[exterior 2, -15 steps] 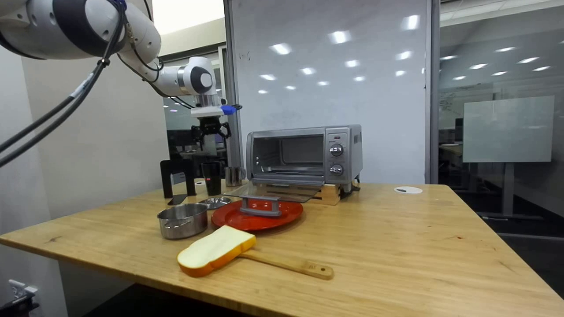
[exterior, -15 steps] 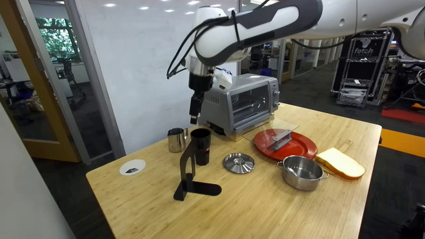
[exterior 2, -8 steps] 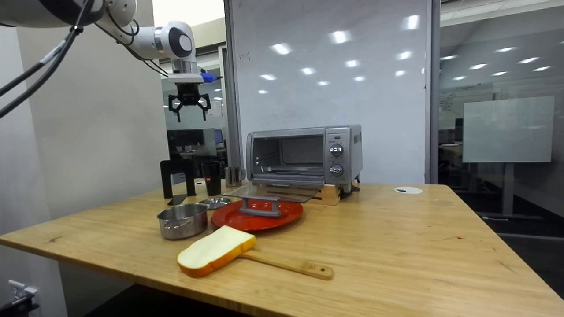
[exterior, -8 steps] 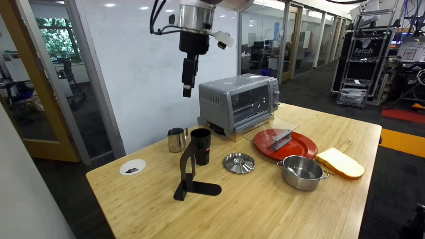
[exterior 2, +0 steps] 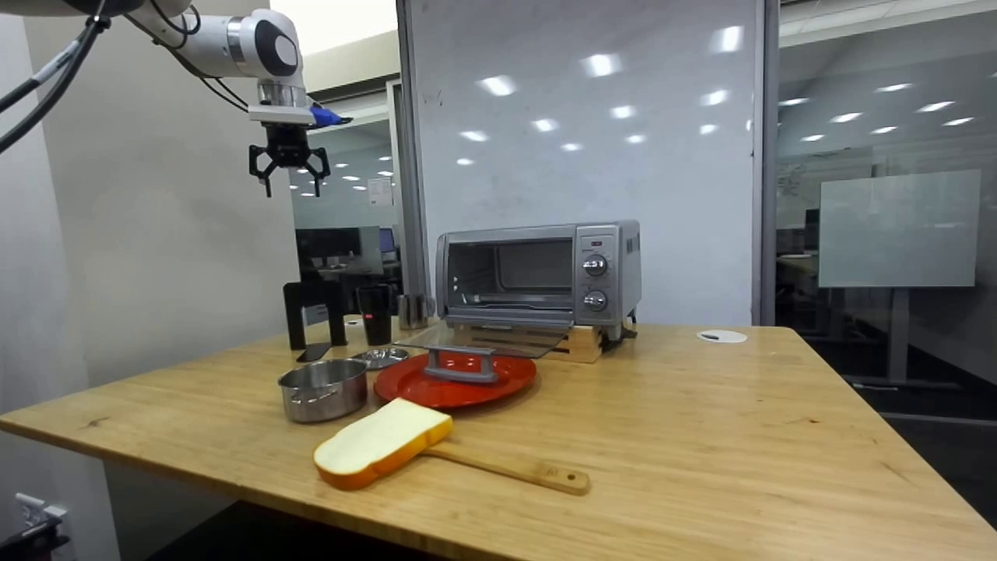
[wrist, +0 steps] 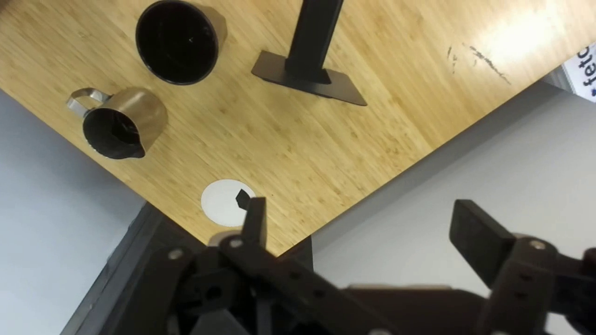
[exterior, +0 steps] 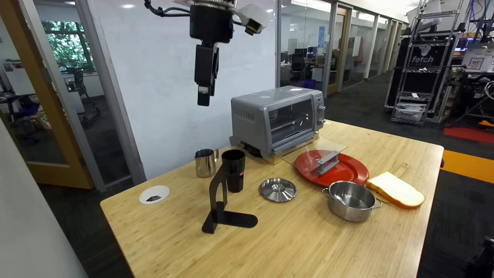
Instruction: Move the cup from the right to the left side of the table
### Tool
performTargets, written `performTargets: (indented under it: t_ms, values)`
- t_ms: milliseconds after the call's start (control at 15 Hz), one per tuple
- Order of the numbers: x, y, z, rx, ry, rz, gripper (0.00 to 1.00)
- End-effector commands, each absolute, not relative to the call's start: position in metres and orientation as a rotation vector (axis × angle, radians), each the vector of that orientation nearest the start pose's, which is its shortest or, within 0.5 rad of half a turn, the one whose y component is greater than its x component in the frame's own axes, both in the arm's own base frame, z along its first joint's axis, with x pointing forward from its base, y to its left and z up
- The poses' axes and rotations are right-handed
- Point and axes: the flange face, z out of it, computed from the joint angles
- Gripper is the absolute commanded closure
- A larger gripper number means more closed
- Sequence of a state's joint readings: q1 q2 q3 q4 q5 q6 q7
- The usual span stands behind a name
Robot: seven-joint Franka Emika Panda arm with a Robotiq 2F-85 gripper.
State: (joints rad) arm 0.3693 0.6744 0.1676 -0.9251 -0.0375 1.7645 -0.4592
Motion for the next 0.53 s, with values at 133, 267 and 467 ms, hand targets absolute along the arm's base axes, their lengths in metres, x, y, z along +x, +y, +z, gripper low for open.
performTargets:
  t_ms: [133, 267, 467]
  values:
    - [0.63, 0.345, 0.516, -2.71, -1.341, -0.121, 0.0]
    - [0.62, 0.347, 0.515, -2.702, -1.33, -0.102, 0.0]
    - [0.607, 0.347, 0.514, -2.688, -1.332, -0.085, 0.0]
